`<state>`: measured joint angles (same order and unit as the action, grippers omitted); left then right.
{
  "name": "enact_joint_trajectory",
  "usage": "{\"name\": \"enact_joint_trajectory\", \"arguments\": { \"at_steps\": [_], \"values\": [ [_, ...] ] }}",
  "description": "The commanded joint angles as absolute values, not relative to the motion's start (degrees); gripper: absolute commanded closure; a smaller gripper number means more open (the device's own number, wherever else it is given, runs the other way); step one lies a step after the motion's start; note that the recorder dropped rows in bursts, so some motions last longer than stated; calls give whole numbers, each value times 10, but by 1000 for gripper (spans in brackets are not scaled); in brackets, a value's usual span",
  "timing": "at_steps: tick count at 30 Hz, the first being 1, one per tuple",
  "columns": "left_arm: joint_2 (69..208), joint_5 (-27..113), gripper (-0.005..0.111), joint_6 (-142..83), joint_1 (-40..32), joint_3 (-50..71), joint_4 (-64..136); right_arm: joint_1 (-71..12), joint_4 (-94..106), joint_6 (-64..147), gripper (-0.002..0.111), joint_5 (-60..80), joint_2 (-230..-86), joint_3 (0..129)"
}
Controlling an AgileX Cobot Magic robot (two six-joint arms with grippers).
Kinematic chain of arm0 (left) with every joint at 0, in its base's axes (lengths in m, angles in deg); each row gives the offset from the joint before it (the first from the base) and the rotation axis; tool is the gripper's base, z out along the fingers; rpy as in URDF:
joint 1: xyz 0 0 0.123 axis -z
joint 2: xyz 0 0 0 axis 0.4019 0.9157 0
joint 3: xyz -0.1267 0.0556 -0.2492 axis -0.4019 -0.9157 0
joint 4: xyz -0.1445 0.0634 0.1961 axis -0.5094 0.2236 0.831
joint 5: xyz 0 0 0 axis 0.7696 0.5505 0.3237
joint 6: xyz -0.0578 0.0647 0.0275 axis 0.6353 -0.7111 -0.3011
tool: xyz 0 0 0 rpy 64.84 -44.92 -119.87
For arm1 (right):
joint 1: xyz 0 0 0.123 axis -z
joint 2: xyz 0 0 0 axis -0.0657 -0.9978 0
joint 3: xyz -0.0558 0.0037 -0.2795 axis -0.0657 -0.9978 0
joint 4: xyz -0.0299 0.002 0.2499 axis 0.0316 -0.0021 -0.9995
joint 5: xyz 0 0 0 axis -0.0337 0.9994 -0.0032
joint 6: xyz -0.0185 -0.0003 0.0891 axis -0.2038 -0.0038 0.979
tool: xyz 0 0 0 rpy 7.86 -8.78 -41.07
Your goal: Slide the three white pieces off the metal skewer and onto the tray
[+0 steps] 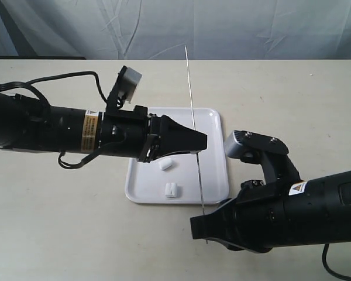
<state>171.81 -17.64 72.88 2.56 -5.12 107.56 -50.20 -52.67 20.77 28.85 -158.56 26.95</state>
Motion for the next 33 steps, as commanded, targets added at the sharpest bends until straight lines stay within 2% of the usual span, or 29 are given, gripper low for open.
{"name": "enact_joint_trajectory", "arguments": {
  "at_steps": [1, 11, 27, 33],
  "values": [
    [1714, -184, 78, 731, 28, -49, 1070, -502, -527, 201, 109, 289, -1580, 268],
    [1714, -184, 88, 731, 27, -49, 1070, -502, -525, 201, 109, 291, -1580, 268],
    [1714, -166, 89, 727, 25, -49, 1034, -502, -513, 199, 109, 319, -1580, 268],
    [1714, -171, 89, 715, -33, -49, 1003, -502, -500, 188, 109, 394, -1580, 268]
  ]
}}
